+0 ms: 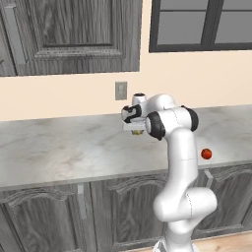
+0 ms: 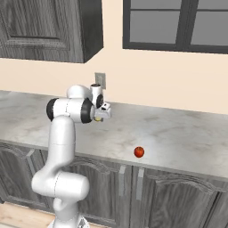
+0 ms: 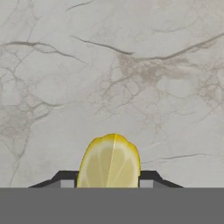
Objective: Place the beer on the top shelf of the fridge to keep it out of children's reach, and place the apple and lemon wedge on lower shelves for easy access.
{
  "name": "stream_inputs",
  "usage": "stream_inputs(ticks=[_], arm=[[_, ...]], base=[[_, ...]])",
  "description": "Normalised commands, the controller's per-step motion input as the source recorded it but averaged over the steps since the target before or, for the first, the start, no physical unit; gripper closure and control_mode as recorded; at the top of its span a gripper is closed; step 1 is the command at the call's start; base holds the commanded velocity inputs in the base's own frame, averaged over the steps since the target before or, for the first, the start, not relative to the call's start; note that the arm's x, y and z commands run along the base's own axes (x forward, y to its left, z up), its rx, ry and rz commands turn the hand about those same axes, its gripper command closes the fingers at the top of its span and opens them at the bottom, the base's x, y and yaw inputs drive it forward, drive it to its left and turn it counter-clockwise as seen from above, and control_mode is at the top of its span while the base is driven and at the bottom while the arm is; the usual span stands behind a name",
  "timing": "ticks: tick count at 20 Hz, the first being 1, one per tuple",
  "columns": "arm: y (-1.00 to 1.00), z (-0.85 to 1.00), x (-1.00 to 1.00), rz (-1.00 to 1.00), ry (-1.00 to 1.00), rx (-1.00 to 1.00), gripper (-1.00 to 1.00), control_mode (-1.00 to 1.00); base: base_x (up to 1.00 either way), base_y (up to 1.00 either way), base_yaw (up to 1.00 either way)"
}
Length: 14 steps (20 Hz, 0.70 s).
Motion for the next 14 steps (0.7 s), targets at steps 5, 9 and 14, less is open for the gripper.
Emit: stream_inputs(ticks=[5,9,14], arm=[[0.00,-0.29,-0.01,-0.01,0.00,0.00,1.00,-1.00],[-0.09,-0.12,-0.28,-0.04,0.00,0.00,1.00,-1.00],[-0.32,0.00,-0.63,-0.05,0.00,0.00,1.00,-1.00]], base=[[0.00,0.00,0.00],[0.00,0.00,0.00],[0.00,0.00,0.00]])
